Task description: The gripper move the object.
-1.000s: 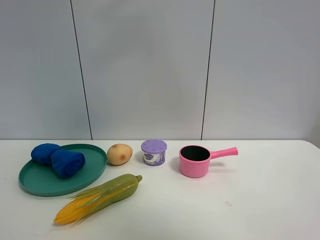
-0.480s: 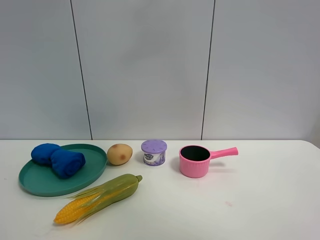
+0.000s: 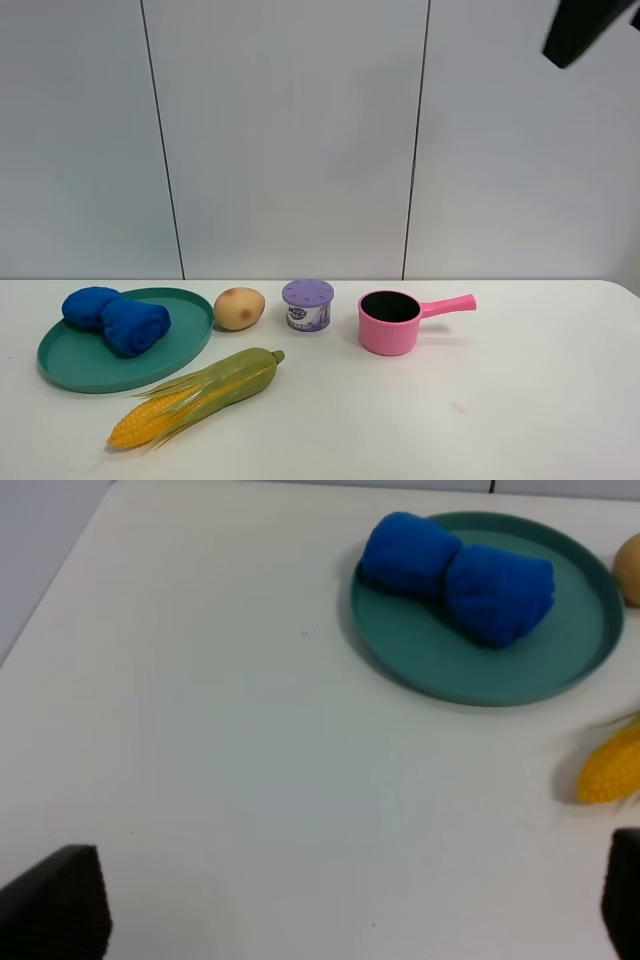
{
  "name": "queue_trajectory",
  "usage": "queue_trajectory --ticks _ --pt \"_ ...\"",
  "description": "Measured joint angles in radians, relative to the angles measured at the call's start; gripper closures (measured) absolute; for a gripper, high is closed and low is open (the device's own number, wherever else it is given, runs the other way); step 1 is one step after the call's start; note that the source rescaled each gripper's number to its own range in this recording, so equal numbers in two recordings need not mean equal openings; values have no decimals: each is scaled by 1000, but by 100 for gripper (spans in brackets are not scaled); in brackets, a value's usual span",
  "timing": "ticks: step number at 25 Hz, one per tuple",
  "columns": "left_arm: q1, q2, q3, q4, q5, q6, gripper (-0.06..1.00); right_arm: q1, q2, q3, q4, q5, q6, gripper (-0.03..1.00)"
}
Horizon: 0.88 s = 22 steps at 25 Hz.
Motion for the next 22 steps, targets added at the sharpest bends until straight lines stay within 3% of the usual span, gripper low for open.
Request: queue_trajectory --ticks 11,22 --pt "0 0 0 0 0 0 -6 -299 -327 350 -1 -62 53 -3" --pt "0 0 0 0 0 0 -6 -311 -656 712 3 -145 159 -3"
